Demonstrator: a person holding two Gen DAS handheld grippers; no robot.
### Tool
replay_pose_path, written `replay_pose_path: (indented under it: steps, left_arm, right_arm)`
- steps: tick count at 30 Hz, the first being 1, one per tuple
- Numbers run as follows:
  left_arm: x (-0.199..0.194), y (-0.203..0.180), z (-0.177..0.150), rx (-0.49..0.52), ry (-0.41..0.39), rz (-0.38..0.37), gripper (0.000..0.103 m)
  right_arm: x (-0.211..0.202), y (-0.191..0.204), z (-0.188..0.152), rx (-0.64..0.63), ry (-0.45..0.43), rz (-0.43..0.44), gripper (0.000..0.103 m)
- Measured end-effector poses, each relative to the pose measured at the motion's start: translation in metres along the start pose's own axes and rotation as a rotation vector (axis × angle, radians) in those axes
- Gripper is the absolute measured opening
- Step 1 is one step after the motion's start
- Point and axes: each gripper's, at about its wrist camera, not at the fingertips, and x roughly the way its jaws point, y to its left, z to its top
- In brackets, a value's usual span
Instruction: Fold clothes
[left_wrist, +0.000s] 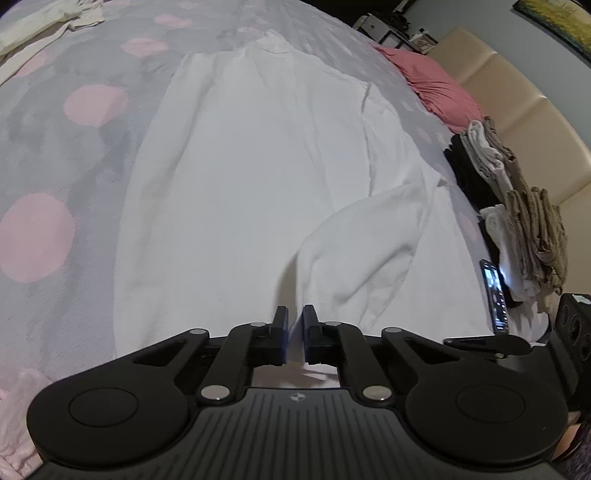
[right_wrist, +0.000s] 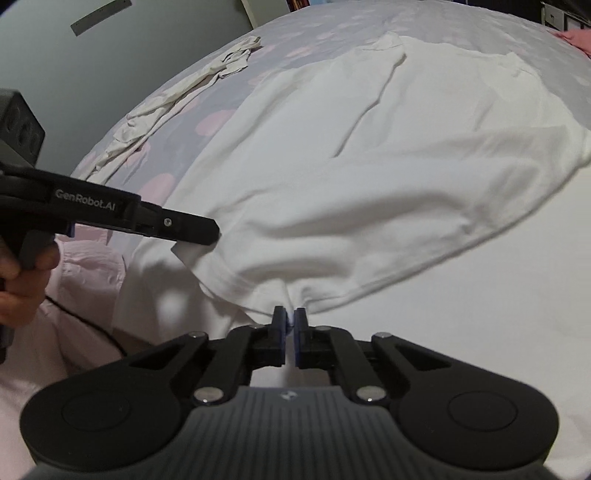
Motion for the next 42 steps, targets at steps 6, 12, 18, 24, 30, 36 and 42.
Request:
replay_pose_path:
  steps: [6, 12, 18, 24, 30, 36, 42]
  left_arm:
    - [-0.014, -0.016, -0.003, 0.034, 0.037, -0.078, 0.003]
    - [-0.012, -0.042, -0.015, 0.079, 0.16, -0.165, 0.003]
    - [0.018, -0.063, -0.032, 0.164, 0.292, -0.165, 0.003]
    - [0.037, -0.064, -0.035, 0.194, 0.385, -0.104, 0.005]
    - [0.036, -0.066, -0.02, 0.202, 0.374, -0.048, 0.016]
    - [0.036, -0.078, 0.001, 0.24, 0.337, -0.025, 0.021]
    - [0.039, -0.094, 0.025, 0.3, 0.309, -0.012, 0.022]
  right_arm:
    - [-0.057, -0.016, -0.009, 0.078, -0.001, 0.065, 0.004]
    - [-0.101, -0.01, -0.027, 0.05, 0.027, 0.032, 0.004]
    - [-0.1, -0.032, -0.049, 0.127, 0.079, -0.008, 0.004]
    - [-0.083, -0.039, -0.065, 0.163, 0.105, -0.022, 0.004]
    - [-0.086, -0.052, -0.079, 0.21, 0.117, -0.032, 0.005]
    - [-0.086, -0.06, -0.091, 0.263, 0.127, -0.03, 0.009]
    - [-0.086, -0.073, -0.094, 0.369, 0.05, -0.047, 0.033]
